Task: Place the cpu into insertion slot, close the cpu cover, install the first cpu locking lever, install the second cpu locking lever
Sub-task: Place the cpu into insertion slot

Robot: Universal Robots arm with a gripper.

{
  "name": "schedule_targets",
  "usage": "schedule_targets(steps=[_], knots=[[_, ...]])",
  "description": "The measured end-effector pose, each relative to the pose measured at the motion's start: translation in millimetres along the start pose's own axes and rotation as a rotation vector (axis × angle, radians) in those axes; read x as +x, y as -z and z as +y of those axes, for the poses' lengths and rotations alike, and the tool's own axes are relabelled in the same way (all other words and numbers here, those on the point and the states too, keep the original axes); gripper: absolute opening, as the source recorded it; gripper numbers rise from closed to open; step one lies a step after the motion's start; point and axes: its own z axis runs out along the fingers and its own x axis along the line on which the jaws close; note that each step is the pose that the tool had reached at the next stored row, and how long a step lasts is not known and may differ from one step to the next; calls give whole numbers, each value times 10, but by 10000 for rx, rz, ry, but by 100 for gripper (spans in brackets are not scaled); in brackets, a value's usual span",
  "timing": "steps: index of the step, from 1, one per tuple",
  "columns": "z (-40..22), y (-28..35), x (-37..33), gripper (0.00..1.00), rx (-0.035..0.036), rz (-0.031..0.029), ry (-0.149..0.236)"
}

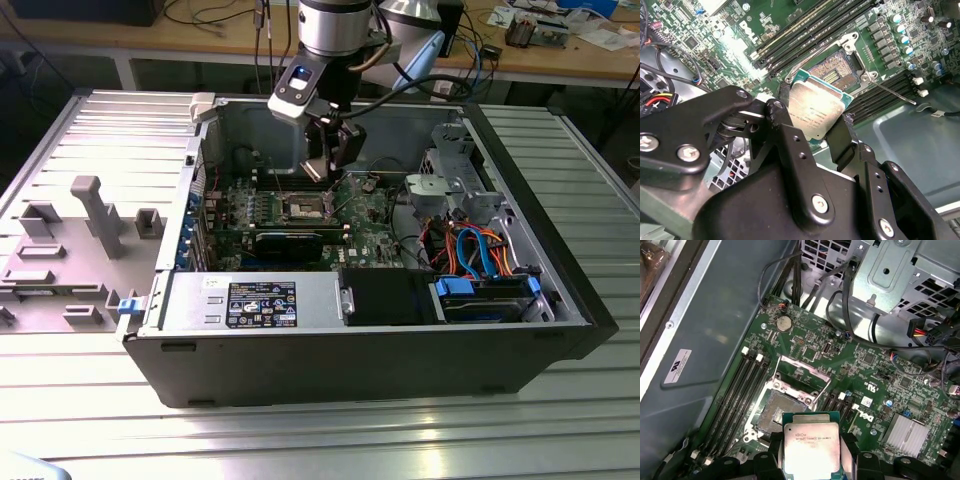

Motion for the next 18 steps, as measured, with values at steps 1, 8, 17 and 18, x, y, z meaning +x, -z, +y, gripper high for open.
schedule_targets(steps=[1, 8, 17, 18], knots=[[0, -1, 0, 55, 1, -2, -74], [0, -4, 0, 55, 3, -12, -411], [0, -10, 0, 55, 5, -24, -891], [0, -11, 0, 55, 6, -26, -937]])
